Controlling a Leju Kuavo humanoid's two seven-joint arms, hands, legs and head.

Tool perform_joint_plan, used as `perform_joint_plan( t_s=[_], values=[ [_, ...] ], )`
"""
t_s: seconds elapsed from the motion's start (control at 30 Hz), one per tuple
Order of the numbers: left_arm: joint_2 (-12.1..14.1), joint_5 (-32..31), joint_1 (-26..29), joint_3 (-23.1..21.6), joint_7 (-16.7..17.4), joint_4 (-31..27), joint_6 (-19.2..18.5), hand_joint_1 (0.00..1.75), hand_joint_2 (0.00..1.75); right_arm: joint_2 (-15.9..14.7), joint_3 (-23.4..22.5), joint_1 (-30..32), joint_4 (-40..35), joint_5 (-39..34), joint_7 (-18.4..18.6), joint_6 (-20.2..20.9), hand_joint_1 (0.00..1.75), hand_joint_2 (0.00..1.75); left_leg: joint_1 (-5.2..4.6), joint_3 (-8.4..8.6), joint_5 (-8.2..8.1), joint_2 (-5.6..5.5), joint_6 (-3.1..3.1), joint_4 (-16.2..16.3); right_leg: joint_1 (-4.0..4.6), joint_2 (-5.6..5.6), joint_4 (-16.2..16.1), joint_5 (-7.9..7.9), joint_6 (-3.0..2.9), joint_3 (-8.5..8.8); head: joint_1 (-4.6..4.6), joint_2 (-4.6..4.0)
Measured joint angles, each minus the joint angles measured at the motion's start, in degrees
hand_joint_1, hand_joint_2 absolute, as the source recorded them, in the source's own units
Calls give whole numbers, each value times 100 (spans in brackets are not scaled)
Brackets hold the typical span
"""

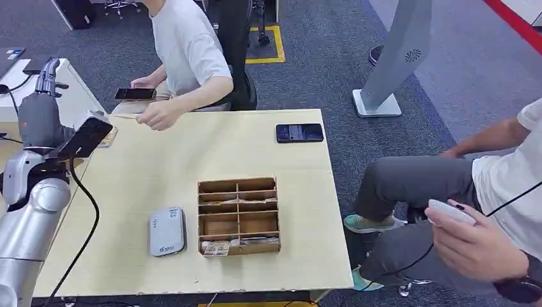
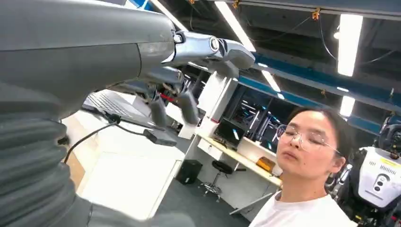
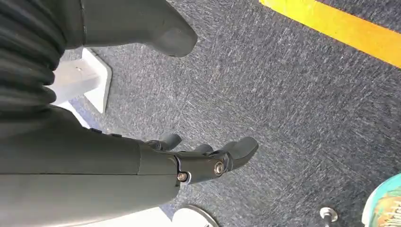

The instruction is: Pass the card to the sensor for recognition and then transmit it.

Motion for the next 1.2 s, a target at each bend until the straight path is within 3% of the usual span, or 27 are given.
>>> perform_joint_plan(
  t_s=[0.37, 0.57, 0.73, 0.8, 0.93, 1.2],
  values=[
    [-4, 363, 162, 0, 133, -109, -72, 0, 175, 31, 4, 107, -217, 0, 46, 208, 0, 175, 0, 0, 0, 0, 0, 0, 0, 0, 0, 0, 0, 0, 0, 0],
    [24, 656, 359, 0, -13, -429, -357, 0, 175, 61, 2, 171, -409, 0, 33, 275, 0, 175, 0, -2, 0, 0, 0, 0, 0, 0, 0, 0, 0, 0, 2, 0],
    [306, 1194, 768, -67, -554, -1336, -1451, 0, 175, 160, -50, 261, -662, 0, 33, 559, 0, 175, -1, -2, -2, 3, 0, 0, 0, 7, 0, -1, 0, -2, -2, 0],
    [433, 849, 1024, -217, -803, -1839, -1495, 0, 175, 212, -101, 297, -783, 0, 55, 711, 0, 175, -1, -2, -6, 4, 1, -1, -1, 8, 0, -3, 2, -2, -2, 0],
    [621, 522, 1410, -446, -887, -2525, -1440, 0, 175, 251, -146, 368, -944, 0, 68, 793, 0, 175, 0, -3, -9, 7, -2, -1, -1, 9, -2, -5, 2, -6, 0, 0],
    [782, 586, 1586, -568, -969, -2922, -1462, 0, 175, 254, -160, 397, -1075, -4, 85, 809, 0, 175, 0, 1, -7, 6, -2, 0, -1, 8, -2, -3, 2, -2, -2, 0]
  ],
)
